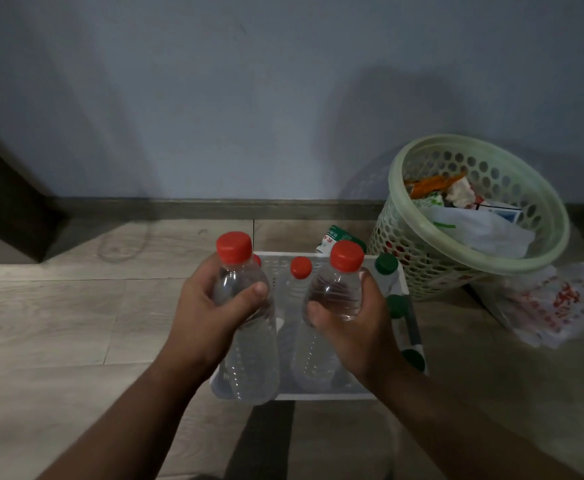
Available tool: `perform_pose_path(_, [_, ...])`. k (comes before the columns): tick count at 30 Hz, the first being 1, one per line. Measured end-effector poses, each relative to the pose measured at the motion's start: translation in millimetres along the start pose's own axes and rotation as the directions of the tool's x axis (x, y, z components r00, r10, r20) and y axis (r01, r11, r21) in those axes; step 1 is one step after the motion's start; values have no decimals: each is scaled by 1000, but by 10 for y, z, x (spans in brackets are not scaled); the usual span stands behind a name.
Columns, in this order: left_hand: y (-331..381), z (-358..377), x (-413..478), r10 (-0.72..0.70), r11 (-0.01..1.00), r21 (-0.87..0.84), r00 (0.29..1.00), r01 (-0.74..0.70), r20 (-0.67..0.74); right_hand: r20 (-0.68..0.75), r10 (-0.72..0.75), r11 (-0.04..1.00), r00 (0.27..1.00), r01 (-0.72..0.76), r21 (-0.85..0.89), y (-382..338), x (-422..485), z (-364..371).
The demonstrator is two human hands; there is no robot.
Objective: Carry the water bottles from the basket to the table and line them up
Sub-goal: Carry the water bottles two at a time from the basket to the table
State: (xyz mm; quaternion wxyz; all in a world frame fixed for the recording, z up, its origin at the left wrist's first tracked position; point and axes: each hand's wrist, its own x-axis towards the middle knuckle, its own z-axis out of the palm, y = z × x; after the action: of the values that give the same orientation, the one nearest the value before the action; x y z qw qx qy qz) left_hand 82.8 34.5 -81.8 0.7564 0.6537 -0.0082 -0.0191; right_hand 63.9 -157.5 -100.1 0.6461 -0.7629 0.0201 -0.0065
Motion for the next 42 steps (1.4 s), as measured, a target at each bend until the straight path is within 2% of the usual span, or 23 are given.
perform_pose_path(7, [160,-22,10,-71,997,-17,989,69,-128,12,9,994,1000,-7,-111,-199,74,29])
perform_pose_path(11, [532,17,-171,-118,993,6,971,122,-210,55,96,983,994,-86,-163,-666,65,-53])
perform_pose_path(14, [970,1,-396,-148,985,60,970,162,-191,71,144,967,987,-125,-221,-1105,9,-181])
perform_pose_path(21, [2322,-65,-845,-215,956,134,936,259,-277,83,231,944,969,-203,-258,-2542,-305,-335])
perform_pose_path(27, [3805,-45,-1134,-186,958,151,928,245,-323,147,258,940,955,-213,-266,-4092,-580,-273])
perform_pose_path(35, [5777,-238,-1685,-66,977,159,914,141,-400,191,145,959,971,-90,-271,-6055,-1052,-169])
perform_pose_path(42, [7026,-431,-2398,41,977,201,857,74,-514,295,31,975,955,36,-219,-7277,-1482,-3])
